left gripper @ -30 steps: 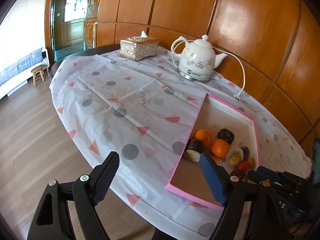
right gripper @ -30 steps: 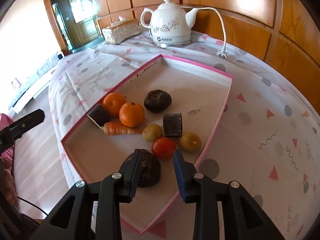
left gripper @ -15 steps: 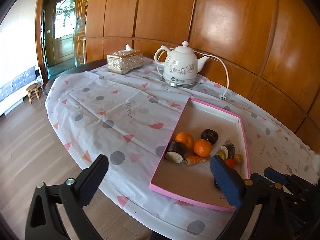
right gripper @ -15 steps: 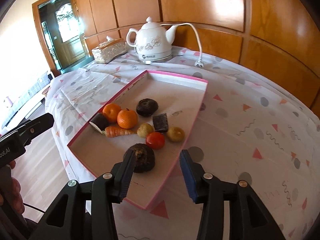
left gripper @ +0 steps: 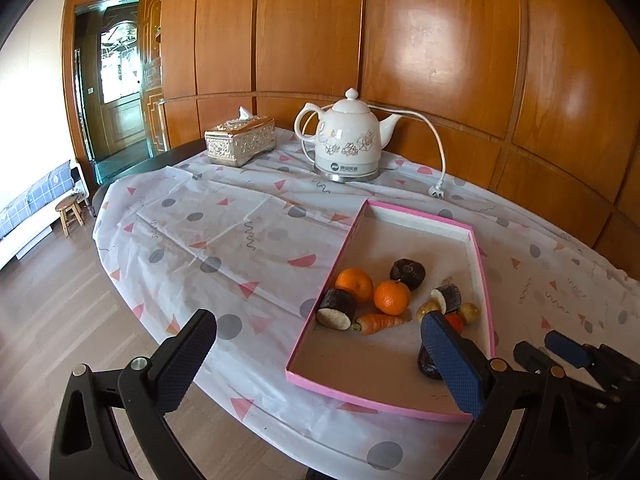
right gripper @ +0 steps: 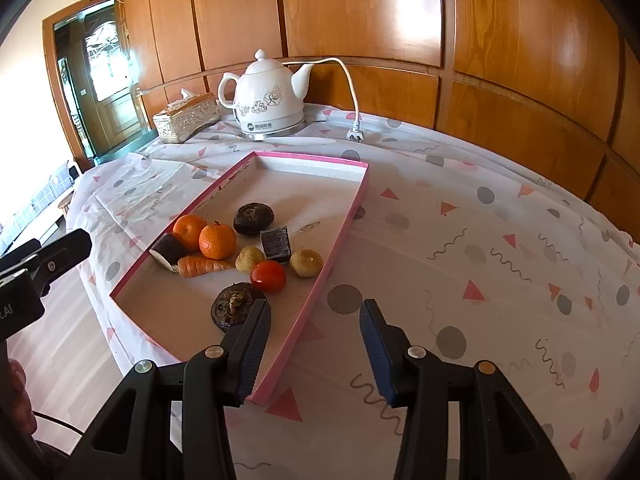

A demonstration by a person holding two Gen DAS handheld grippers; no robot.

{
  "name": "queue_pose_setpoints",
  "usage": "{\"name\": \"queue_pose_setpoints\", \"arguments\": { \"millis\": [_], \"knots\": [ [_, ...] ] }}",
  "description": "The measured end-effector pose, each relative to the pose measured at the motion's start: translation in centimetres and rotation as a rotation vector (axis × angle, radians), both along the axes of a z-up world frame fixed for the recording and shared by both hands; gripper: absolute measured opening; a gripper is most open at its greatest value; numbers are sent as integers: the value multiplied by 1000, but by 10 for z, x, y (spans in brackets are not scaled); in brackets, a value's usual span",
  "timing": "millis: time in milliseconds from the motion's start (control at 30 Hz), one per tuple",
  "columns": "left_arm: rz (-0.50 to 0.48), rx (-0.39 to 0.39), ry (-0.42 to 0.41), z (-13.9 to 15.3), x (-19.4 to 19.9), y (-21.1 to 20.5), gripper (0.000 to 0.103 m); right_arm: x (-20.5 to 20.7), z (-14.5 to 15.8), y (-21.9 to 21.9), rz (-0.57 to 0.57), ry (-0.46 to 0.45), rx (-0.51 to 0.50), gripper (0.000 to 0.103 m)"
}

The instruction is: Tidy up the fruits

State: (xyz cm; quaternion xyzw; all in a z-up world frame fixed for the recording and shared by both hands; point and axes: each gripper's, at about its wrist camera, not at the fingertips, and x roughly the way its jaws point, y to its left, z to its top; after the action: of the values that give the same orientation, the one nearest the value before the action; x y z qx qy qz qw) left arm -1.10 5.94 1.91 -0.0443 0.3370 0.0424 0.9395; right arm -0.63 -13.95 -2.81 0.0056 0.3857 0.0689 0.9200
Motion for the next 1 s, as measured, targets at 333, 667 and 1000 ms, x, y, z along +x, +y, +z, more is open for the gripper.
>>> {"name": "queue_pose_setpoints", "arguments": {
  "millis": [333, 667, 1000],
  "knots": [
    [43, 22, -1, 0, 1, -1, 103, -3, 0, 6, 22, -5, -14, 47],
    [49, 21, -9, 1, -1, 1, 103, -5, 3, 11, 38, -19, -20, 47],
    [52, 21, -5, 2, -1, 1, 103, -5, 3, 13, 43, -21, -26, 47]
  ]
}}
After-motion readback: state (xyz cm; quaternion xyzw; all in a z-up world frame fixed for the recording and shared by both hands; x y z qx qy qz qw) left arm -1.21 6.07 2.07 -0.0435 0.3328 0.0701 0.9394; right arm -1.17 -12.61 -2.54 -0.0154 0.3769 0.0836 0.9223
